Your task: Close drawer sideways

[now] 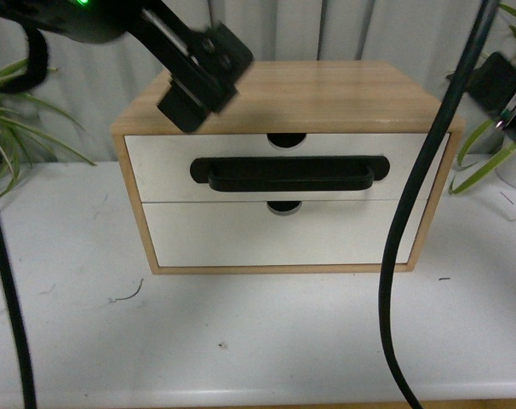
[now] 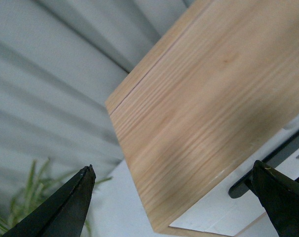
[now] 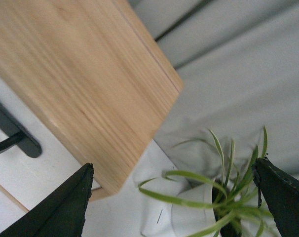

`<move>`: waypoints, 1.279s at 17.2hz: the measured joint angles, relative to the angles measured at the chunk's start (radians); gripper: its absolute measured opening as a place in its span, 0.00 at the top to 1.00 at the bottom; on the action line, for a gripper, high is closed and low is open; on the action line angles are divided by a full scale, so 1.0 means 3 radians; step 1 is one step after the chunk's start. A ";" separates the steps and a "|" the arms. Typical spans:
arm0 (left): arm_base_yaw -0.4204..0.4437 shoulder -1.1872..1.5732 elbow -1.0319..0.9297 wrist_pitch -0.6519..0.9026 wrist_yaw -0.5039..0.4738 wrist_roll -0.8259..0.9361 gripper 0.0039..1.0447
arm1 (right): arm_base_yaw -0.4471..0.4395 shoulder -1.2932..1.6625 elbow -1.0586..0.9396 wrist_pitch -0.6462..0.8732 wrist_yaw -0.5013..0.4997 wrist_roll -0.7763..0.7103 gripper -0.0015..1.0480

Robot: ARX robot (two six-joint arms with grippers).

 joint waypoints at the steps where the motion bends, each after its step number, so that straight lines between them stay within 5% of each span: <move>1: 0.0025 -0.0024 -0.0005 -0.0008 0.0024 -0.0083 0.06 | -0.0027 -0.0029 -0.0033 0.0033 0.0010 0.0095 0.06; 4: 0.0184 -0.0183 -0.0070 -0.0050 0.0156 -0.0594 0.06 | -0.0135 -0.0142 -0.0169 0.0173 0.0034 0.0453 0.06; 8: 0.0706 -0.0843 -0.0511 -0.0251 0.0375 -0.2031 0.06 | -0.0557 -0.0765 -0.0679 0.0492 -0.0114 0.2216 0.06; 9: 0.0881 -0.1152 -0.0835 0.0300 0.0406 -0.2103 0.14 | -0.0589 -0.1021 -0.0874 0.0701 0.0019 0.2551 0.13; 11: 0.1331 -0.2078 -0.1586 0.0416 0.0773 -0.2066 0.40 | -0.0581 -0.1887 -0.1513 0.0272 0.0108 0.2799 0.39; 12: 0.1497 -0.2558 -0.2164 0.0603 0.0961 -0.2065 0.75 | -0.0581 -0.3237 -0.2042 -0.0407 0.0108 0.2864 0.74; 14: 0.1480 -0.2757 -0.2463 0.0640 0.0964 -0.2068 0.99 | -0.0581 -0.3502 -0.2224 -0.0342 0.0112 0.2869 0.98; 22: 0.1485 -0.3504 -0.3010 0.0455 0.0963 -0.2055 0.99 | -0.0581 -0.4049 -0.2728 -0.0472 0.0111 0.2875 0.98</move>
